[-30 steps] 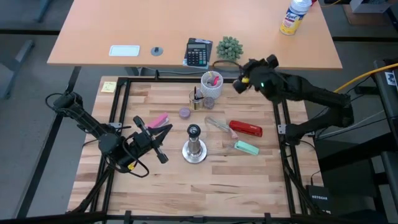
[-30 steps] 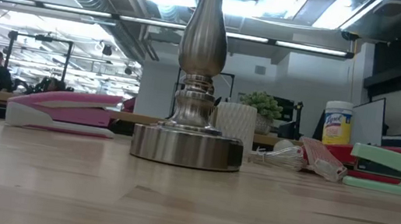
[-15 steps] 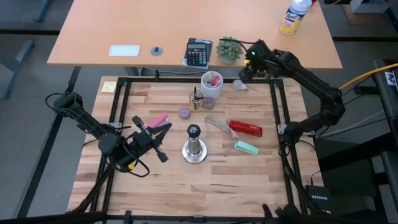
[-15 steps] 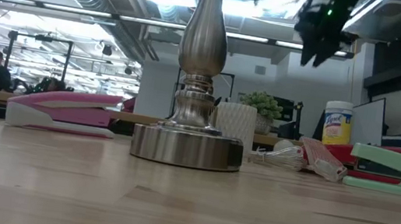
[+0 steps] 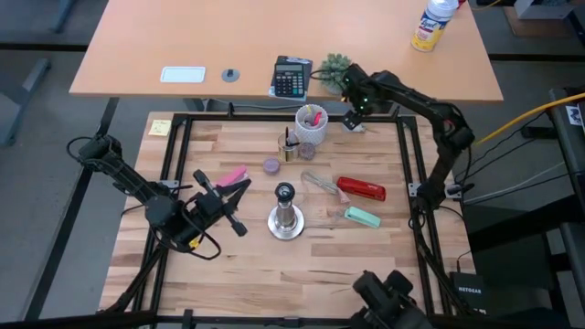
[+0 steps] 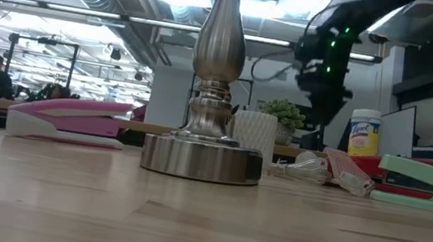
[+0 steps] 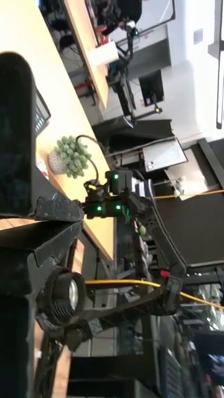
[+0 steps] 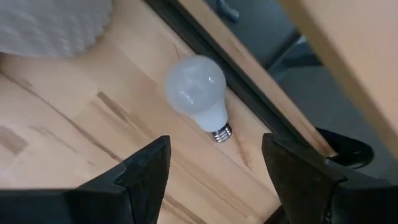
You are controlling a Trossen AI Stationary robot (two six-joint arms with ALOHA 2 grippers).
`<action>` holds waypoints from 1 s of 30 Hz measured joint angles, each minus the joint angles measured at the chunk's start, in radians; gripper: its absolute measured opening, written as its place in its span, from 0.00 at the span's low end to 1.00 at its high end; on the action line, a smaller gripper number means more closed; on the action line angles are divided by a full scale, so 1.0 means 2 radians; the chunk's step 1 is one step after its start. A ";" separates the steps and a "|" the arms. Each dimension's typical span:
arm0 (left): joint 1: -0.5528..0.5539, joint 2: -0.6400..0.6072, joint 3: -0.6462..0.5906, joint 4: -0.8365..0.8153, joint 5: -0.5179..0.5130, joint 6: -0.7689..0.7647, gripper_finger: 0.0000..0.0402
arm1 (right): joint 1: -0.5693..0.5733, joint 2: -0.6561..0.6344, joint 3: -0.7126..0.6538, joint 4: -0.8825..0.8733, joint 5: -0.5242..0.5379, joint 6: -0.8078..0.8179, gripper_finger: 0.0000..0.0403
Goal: Screw lightbulb
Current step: Insert the lightbulb into the lamp socket
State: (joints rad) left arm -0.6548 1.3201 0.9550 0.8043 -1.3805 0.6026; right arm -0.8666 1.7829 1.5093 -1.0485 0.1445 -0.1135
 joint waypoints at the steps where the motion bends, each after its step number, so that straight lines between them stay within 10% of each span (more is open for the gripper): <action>1: 0.000 0.000 0.000 -0.004 -0.002 0.000 0.00 | -0.002 0.009 0.000 0.000 0.001 -0.001 0.64; 30: 0.000 0.000 0.000 -0.020 -0.010 0.000 0.00 | -0.011 0.132 -0.001 0.003 -0.045 -0.051 0.64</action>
State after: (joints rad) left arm -0.6548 1.3205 0.9550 0.7647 -1.3998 0.6025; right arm -0.8894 2.0474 1.5074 -1.0432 0.0541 -0.2146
